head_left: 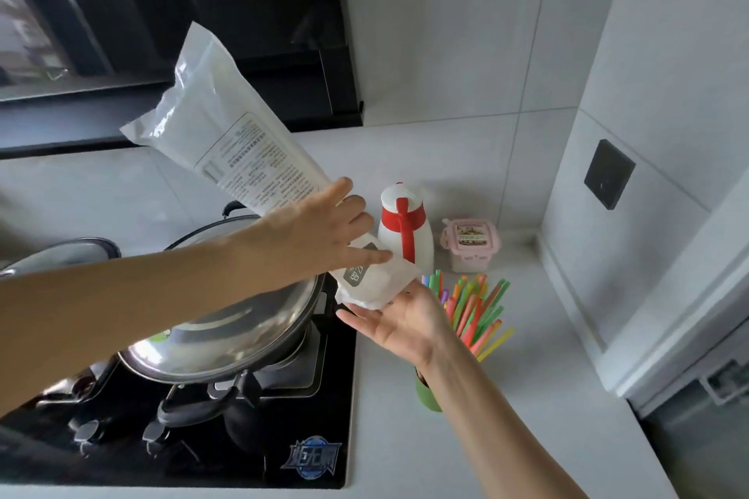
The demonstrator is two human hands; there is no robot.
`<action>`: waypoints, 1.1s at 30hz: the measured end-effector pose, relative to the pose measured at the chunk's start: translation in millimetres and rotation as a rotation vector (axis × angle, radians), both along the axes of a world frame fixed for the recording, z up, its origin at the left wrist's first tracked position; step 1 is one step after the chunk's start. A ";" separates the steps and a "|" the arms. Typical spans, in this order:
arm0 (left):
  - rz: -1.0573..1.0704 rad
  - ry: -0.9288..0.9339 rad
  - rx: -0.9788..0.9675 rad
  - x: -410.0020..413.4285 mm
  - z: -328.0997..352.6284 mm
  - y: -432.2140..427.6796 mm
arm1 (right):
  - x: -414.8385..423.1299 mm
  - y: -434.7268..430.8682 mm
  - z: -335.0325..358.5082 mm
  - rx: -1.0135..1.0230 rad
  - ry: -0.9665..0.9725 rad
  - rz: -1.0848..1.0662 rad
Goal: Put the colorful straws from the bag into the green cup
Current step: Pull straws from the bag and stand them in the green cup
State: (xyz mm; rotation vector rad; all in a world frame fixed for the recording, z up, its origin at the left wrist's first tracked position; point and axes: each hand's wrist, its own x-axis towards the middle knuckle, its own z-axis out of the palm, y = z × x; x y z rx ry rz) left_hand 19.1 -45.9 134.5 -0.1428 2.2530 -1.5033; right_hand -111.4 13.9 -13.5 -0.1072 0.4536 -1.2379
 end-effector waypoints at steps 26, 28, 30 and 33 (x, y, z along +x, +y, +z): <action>-0.011 0.061 0.095 10.4 13.3 -6.4 | -19.1 9.8 10.2 -0.020 0.116 0.011; 0.001 0.078 0.112 9.5 12.3 -10.6 | -19.7 9.7 10.3 -0.051 0.180 -0.006; 0.007 0.115 0.171 11.6 7.0 -19.6 | -22.1 10.3 10.4 -0.077 0.282 -0.043; 0.009 0.261 0.316 26.0 -3.3 -34.7 | -24.5 13.5 10.3 -0.124 0.569 -0.118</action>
